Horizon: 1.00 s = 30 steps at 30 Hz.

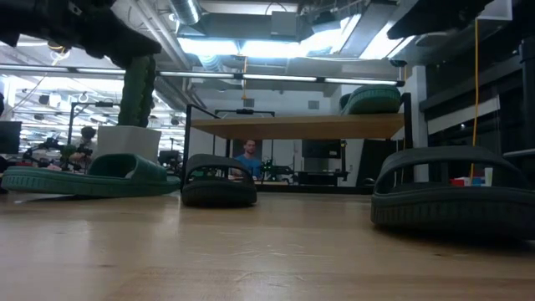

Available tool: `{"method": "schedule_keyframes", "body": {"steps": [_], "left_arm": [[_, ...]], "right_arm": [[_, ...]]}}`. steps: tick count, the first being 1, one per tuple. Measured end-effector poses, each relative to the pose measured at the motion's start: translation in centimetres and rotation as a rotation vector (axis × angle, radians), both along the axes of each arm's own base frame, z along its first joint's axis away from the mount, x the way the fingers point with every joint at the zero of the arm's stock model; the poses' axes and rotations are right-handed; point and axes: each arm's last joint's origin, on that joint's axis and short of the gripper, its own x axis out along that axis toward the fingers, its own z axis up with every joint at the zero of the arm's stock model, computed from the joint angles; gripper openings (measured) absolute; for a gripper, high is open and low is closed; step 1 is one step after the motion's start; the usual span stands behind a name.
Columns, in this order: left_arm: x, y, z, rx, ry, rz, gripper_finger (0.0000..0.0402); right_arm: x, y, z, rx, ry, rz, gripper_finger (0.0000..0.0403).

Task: Pick and place slides into the shelf
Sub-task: Put the green slide on the shelf

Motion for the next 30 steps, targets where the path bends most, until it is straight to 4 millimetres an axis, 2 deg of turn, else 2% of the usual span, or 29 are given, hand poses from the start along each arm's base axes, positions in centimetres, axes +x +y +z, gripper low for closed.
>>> {"method": "schedule_keyframes", "body": {"steps": [8, 13, 15, 19, 22, 30], "left_arm": [[-0.5, 0.0, 1.4, -0.081, 0.149, 0.005, 0.0000], [-0.5, -0.1, 1.4, -0.101, 0.239, 0.007, 0.0000], [-0.4, -0.1, 1.2, -0.126, 0.255, -0.003, 0.0000], [-0.4, -0.2, 1.2, -0.147, 0.258, -0.038, 0.0000], [-0.4, -0.2, 1.2, -0.146, 0.258, -0.034, 0.0000], [-0.4, -0.1, 1.2, -0.132, 0.256, -0.010, 0.0000]], "right_arm": [[-1.3, 2.0, 0.1, -0.011, -0.063, 0.045, 0.0003], [-1.8, 2.4, 0.0, -0.025, -0.097, 0.030, 0.0002], [-2.0, 2.3, -1.0, -0.039, -0.105, 0.007, 0.0002], [-3.0, 1.3, -4.2, 0.014, -0.130, -0.038, 0.0002], [-3.8, 0.9, -5.8, 0.042, -0.092, -0.014, 0.0002], [-4.6, 0.6, -4.1, 0.055, -0.076, 0.079, 0.0002]]}}
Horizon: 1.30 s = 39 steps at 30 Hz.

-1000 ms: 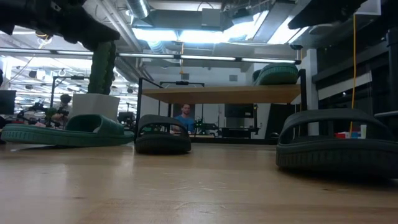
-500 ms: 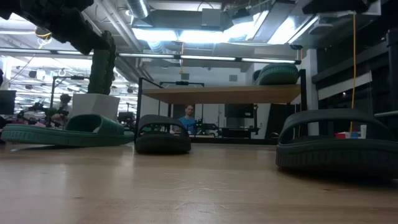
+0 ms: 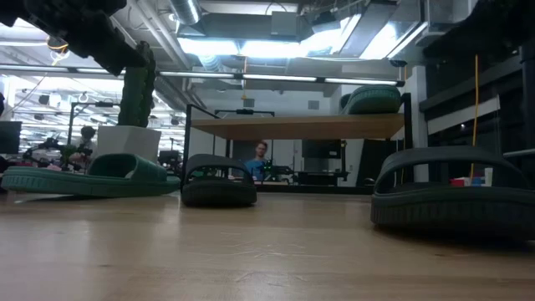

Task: Pick and place slides into the shelf
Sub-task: Put the green slide on the shelf

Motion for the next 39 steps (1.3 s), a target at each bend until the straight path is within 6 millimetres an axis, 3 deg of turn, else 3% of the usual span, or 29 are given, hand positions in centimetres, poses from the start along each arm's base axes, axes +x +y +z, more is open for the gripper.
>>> {"method": "schedule_keyframes", "body": {"steps": [13, 20, 28, 39], "left_arm": [[0.0, 0.0, 0.0, 0.005, 0.005, 0.008, 0.0000], [0.0, 0.0, 0.0, 0.002, 0.003, 0.008, 0.0000], [0.0, 0.0, 0.1, 0.000, -0.007, 0.008, 0.0000], [-0.1, -0.4, 0.4, -0.059, 0.002, 0.007, 0.0000]], "right_arm": [[-0.7, -0.5, -1.9, 0.065, 0.047, 0.103, 0.0002], [-1.0, -0.4, -1.0, 0.020, -0.032, 0.403, 0.0002], [-1.8, -2.1, -1.9, 0.015, -0.058, 0.407, 0.0002], [-1.6, -2.2, -1.8, 0.071, -0.117, 0.388, 0.0009]]}}
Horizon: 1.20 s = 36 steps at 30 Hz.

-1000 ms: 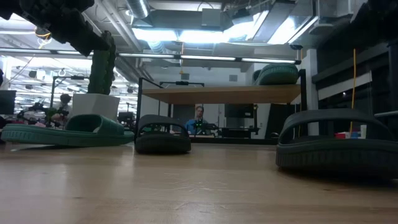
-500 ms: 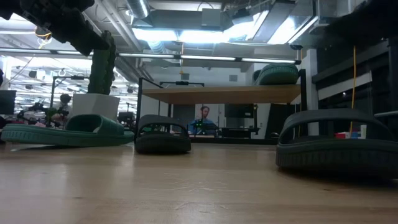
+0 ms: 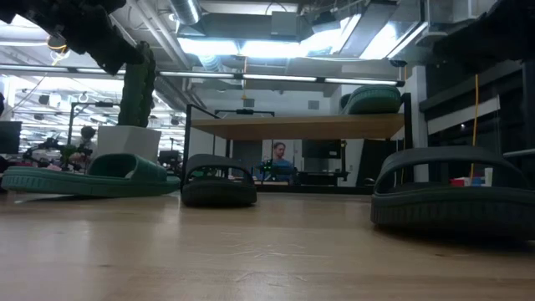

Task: Pick and place slides into the shelf
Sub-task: Put the green slide on the shelf

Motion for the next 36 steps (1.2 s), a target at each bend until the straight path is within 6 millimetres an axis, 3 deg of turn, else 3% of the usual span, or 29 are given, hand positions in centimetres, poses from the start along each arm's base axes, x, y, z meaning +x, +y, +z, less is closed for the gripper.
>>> {"method": "schedule_keyframes", "body": {"steps": [6, 16, 24, 28, 36], "left_arm": [[0.2, -0.8, 0.6, 0.119, 0.131, 0.015, 0.0000], [0.6, -2.3, 0.1, 0.046, 0.456, 0.131, 0.0000], [2.6, -4.4, -0.6, 0.122, 0.544, 0.126, 0.0000], [2.7, -4.4, -1.1, 0.212, 0.598, 0.164, 0.0000], [2.8, -4.4, -1.8, 0.232, 0.640, 0.168, 0.0000]], "right_arm": [[0.1, 0.1, 0.4, 0.025, -0.032, -0.002, 0.0010], [0.1, 0.1, 0.3, -0.011, -0.022, 0.001, 0.0011], [0.4, -0.4, 0.3, -0.033, -0.020, -0.038, 0.0011], [0.5, -0.6, 0.2, -0.040, -0.013, -0.050, 0.0011], [0.5, -0.7, 0.1, -0.072, -0.002, -0.049, 0.0011]]}}
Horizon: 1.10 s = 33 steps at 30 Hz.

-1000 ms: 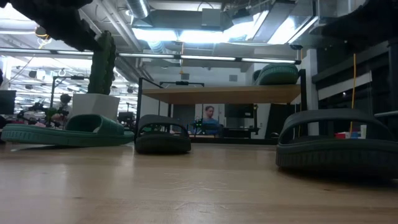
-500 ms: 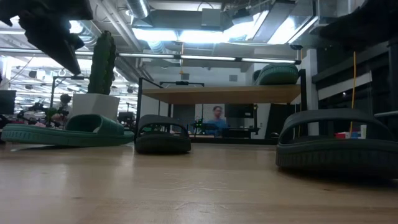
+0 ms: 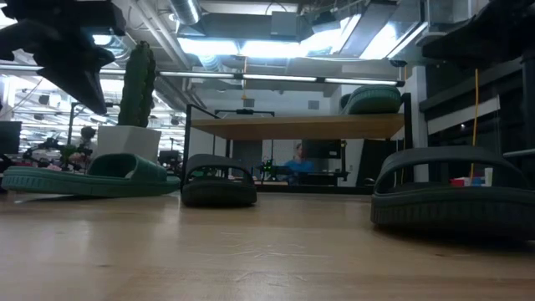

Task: Pick and place slides into the shelf
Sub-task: Put the green slide on the shelf

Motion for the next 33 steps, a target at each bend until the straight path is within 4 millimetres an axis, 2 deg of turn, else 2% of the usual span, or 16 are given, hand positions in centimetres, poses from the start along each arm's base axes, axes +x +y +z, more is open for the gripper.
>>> {"method": "schedule_keyframes", "body": {"steps": [14, 18, 27, 33], "left_arm": [[0.25, 0.09, 0.07, 0.054, -0.045, 0.031, 0.0004], [0.25, 0.10, 0.08, 0.052, -0.050, 0.039, 0.0034], [0.05, 0.23, -0.18, 0.073, -0.036, 0.051, 0.0132], [0.05, 0.26, -0.72, 0.086, -0.028, 0.060, 0.0159]], "right_arm": [[-0.01, 0.00, -0.05, -0.001, 0.004, 0.001, 0.0011], [-0.01, 0.00, -0.05, 0.000, 0.004, 0.001, 0.0011], [-0.01, 0.00, -0.05, 0.025, 0.000, -0.002, 0.0011], [-0.01, 0.00, -0.06, 0.024, 0.000, -0.002, 0.0011]]}}
